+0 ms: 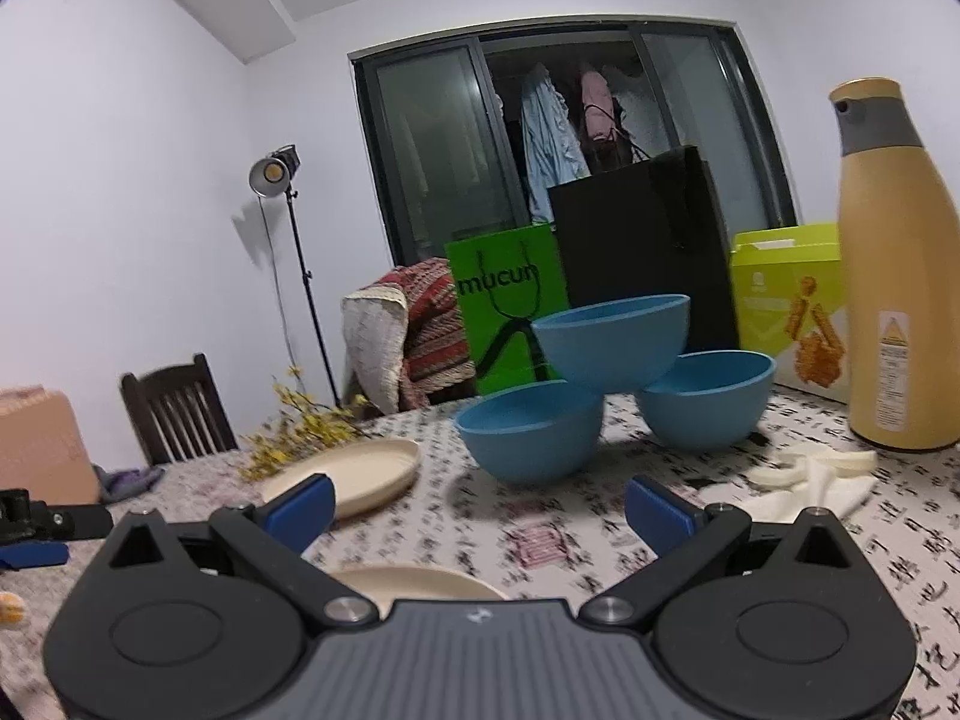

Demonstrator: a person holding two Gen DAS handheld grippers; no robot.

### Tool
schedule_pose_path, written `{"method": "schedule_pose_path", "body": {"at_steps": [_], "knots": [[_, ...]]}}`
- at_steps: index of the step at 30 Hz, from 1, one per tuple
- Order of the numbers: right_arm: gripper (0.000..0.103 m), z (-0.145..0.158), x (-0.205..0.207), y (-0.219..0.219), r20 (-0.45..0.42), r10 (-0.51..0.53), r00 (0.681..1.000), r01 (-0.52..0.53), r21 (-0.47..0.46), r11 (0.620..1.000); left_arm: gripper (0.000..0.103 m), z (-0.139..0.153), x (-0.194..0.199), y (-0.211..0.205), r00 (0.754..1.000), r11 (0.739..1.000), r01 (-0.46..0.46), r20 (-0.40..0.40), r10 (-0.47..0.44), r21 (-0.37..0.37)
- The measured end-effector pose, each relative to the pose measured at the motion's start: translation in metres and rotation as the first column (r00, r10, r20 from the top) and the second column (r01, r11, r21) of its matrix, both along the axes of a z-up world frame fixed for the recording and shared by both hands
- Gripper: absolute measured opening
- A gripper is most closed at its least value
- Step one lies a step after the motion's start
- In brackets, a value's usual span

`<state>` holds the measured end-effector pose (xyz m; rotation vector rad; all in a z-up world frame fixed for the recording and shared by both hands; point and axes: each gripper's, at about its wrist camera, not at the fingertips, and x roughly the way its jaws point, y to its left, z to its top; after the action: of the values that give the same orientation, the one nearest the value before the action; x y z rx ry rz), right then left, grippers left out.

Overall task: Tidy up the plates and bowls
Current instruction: 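Move both open grippers toward the cream plate beside the yellow flowers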

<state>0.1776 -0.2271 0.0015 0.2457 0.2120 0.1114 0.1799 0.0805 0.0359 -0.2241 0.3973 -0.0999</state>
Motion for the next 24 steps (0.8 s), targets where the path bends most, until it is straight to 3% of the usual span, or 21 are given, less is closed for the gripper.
{"method": "schedule_pose_path", "body": {"at_steps": [8,15,24], "knots": [[0.103,0.04,0.021,0.014,0.01,0.004,1.0,-0.005,0.032,0.999,0.103,0.04,0.024,0.002,1.0,0.999,-0.005,0.001,0.005,0.032],[0.103,0.066,0.055,0.029,-0.042,0.069,0.997,-0.065,0.087,0.994,0.103,0.068,0.051,0.006,0.999,0.999,-0.031,0.023,0.031,0.032],[0.103,0.087,0.117,0.058,-0.106,0.095,0.99,-0.089,0.058,0.994,0.103,0.081,0.101,0.017,0.996,0.996,-0.087,-0.016,0.087,0.021]]}}
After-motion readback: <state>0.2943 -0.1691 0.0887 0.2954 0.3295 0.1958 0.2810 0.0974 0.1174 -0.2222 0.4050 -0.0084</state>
